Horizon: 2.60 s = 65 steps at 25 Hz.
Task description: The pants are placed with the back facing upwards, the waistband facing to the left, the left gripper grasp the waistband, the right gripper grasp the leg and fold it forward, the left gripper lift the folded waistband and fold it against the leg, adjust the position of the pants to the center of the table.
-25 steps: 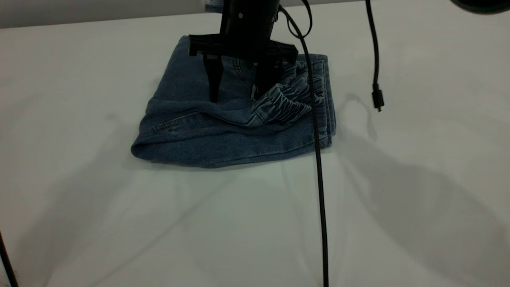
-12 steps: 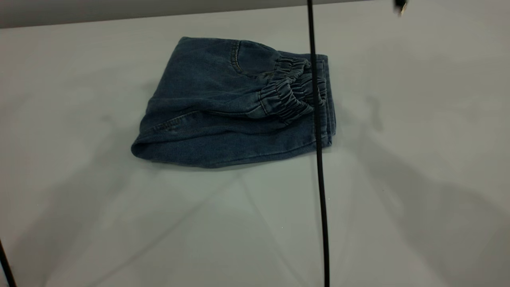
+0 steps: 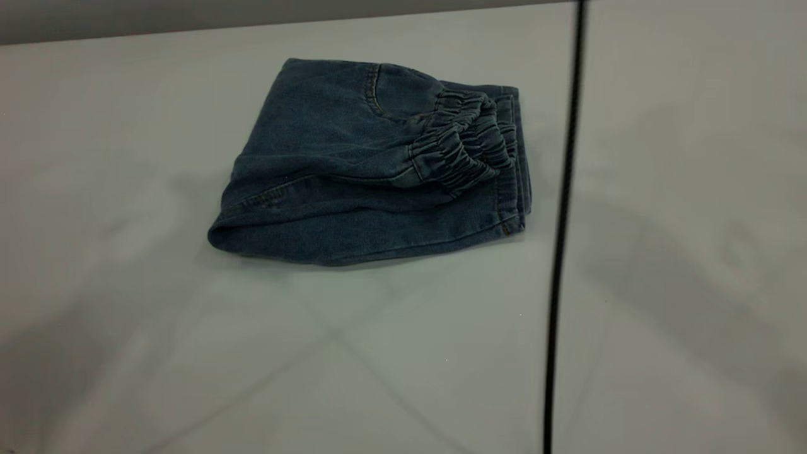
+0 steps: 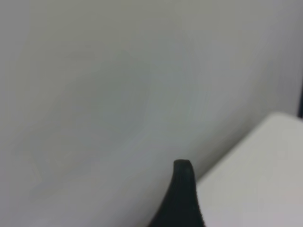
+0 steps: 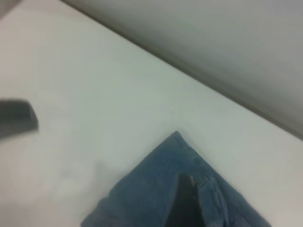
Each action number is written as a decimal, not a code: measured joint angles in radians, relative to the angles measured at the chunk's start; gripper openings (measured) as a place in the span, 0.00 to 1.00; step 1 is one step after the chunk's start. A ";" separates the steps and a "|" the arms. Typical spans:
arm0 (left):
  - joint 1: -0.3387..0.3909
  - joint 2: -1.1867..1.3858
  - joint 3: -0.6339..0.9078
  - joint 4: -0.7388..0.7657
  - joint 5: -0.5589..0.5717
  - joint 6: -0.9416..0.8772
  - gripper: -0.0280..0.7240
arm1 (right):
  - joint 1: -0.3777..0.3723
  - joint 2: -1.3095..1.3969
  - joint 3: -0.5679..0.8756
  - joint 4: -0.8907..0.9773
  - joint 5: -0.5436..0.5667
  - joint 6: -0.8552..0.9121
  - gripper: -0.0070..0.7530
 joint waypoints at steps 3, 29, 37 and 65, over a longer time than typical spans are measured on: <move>0.023 -0.081 0.000 0.205 0.148 -0.189 0.81 | 0.000 -0.157 0.122 0.000 -0.001 -0.003 0.66; 0.022 -0.789 0.603 0.606 0.641 -0.954 0.81 | 0.000 -1.316 1.501 -0.015 -0.073 -0.026 0.66; 0.026 -1.036 0.798 0.751 0.609 -1.054 0.78 | 0.000 -1.548 1.703 -0.015 -0.136 -0.026 0.66; 0.026 -1.185 0.866 0.758 0.566 -1.053 0.76 | -0.021 -1.684 1.815 0.044 -0.161 -0.018 0.66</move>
